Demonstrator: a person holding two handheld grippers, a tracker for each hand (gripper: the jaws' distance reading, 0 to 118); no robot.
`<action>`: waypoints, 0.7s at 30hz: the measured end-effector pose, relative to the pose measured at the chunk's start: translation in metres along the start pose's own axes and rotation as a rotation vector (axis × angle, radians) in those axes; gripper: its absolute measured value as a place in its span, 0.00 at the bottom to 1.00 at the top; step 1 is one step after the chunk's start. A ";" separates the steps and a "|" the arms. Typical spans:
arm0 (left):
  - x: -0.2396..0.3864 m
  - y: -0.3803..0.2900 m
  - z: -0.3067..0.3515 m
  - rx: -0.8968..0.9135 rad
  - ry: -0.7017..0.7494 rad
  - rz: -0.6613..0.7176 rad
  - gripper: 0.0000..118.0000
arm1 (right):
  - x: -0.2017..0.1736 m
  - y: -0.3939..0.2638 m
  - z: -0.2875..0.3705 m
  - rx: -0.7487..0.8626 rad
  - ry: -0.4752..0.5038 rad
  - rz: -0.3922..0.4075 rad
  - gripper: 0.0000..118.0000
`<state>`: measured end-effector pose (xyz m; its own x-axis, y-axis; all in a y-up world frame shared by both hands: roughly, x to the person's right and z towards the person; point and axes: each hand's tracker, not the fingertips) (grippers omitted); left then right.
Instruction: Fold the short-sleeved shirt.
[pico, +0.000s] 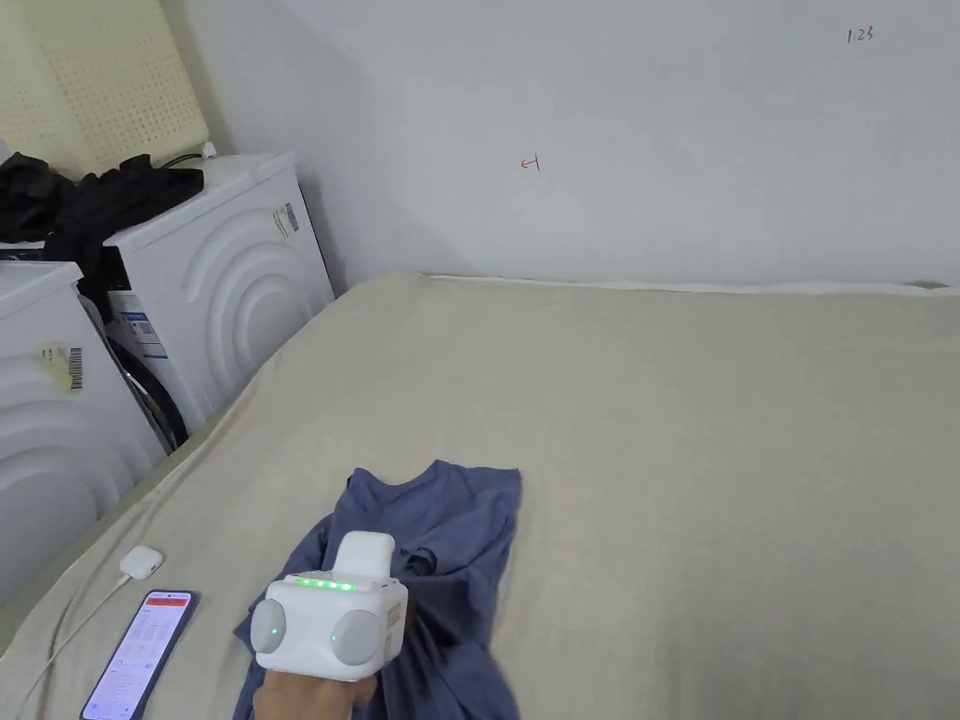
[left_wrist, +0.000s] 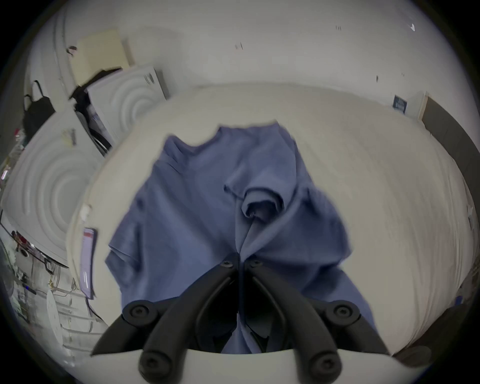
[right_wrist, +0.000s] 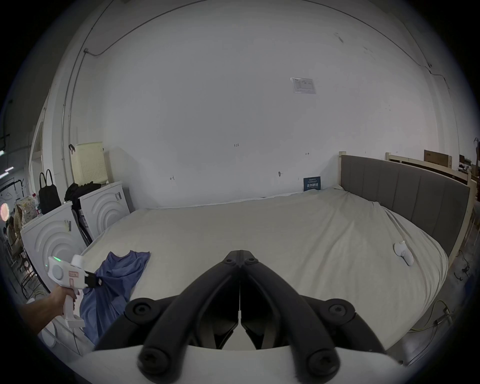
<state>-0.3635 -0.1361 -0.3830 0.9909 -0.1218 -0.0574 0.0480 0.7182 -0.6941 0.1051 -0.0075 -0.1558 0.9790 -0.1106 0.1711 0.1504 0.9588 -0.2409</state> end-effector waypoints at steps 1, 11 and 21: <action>-0.002 0.007 0.009 0.012 0.010 0.005 0.01 | -0.001 0.001 0.001 0.003 0.000 -0.002 0.01; 0.005 0.086 0.124 0.360 -0.032 -0.038 0.01 | -0.005 0.018 0.029 0.060 0.005 0.015 0.01; 0.052 0.136 0.214 0.606 -0.254 0.003 0.01 | 0.009 0.036 0.056 0.123 -0.035 0.022 0.01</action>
<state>-0.2788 0.1020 -0.3274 0.9863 -0.0071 0.1646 0.0343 0.9860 -0.1629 0.1112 0.0406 -0.1098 0.9761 -0.0818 0.2012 0.1087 0.9860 -0.1267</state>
